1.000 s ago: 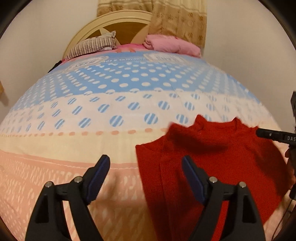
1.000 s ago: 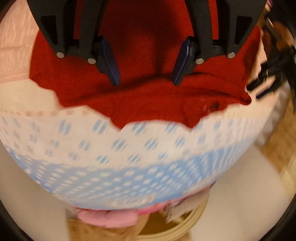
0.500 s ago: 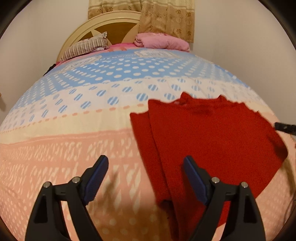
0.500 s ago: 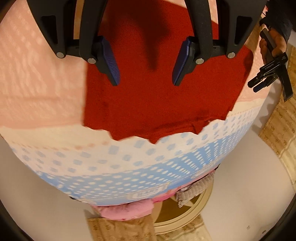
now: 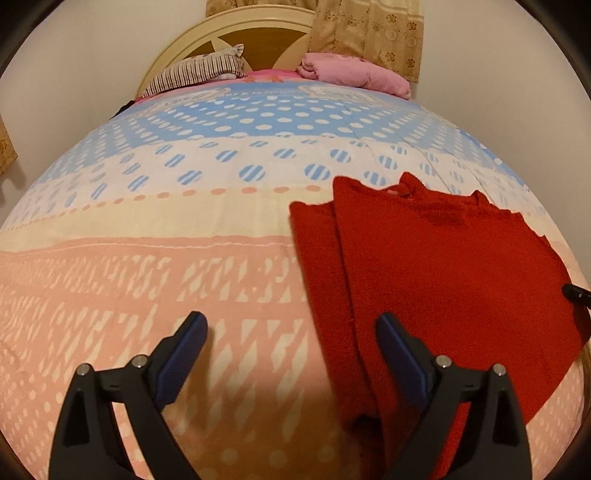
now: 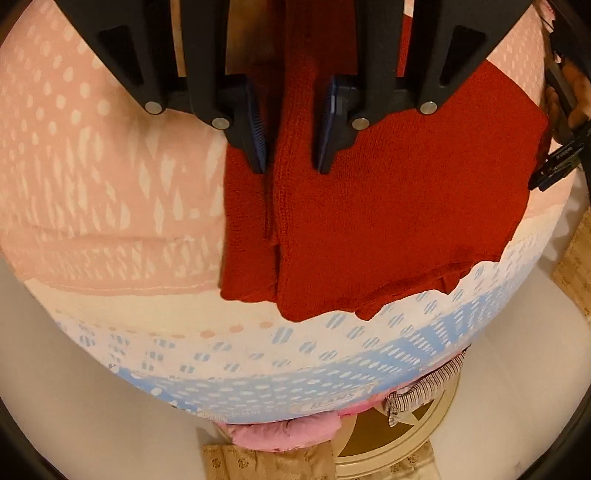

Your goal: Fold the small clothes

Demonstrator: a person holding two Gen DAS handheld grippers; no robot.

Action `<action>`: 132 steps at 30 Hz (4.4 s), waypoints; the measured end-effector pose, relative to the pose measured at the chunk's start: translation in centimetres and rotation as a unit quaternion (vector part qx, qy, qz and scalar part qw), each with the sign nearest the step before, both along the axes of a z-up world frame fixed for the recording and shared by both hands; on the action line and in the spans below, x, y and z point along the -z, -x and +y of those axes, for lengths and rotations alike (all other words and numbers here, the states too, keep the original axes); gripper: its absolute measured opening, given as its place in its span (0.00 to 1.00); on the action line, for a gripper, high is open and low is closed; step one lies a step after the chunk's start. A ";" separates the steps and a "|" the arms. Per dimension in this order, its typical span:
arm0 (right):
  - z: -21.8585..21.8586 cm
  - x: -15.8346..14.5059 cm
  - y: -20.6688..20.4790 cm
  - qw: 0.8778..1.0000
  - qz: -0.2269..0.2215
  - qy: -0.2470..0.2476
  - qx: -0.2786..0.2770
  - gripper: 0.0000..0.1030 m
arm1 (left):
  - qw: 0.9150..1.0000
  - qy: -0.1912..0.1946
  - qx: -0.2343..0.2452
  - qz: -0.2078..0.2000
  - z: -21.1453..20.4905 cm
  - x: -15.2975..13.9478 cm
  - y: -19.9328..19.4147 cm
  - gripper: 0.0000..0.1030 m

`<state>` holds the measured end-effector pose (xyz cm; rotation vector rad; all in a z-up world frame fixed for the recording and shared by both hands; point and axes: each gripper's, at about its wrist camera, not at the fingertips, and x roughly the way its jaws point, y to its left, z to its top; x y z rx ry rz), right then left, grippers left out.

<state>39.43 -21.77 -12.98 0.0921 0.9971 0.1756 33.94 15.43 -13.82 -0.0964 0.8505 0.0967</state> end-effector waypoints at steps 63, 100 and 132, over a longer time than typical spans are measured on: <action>14.1 -0.8 -3.6 0.996 -0.048 -0.002 -0.074 0.59 | 1.000 0.005 0.010 -0.008 -0.5 0.1 -3.0 0.93; 14.3 -2.2 6.6 0.981 -0.094 0.045 -0.166 0.53 | 0.996 0.092 0.013 -0.009 0.9 1.4 -4.2 0.98; 31.5 2.1 15.1 0.899 -0.187 0.248 -0.309 0.49 | 0.987 0.139 0.073 -0.023 0.4 1.9 -4.6 0.58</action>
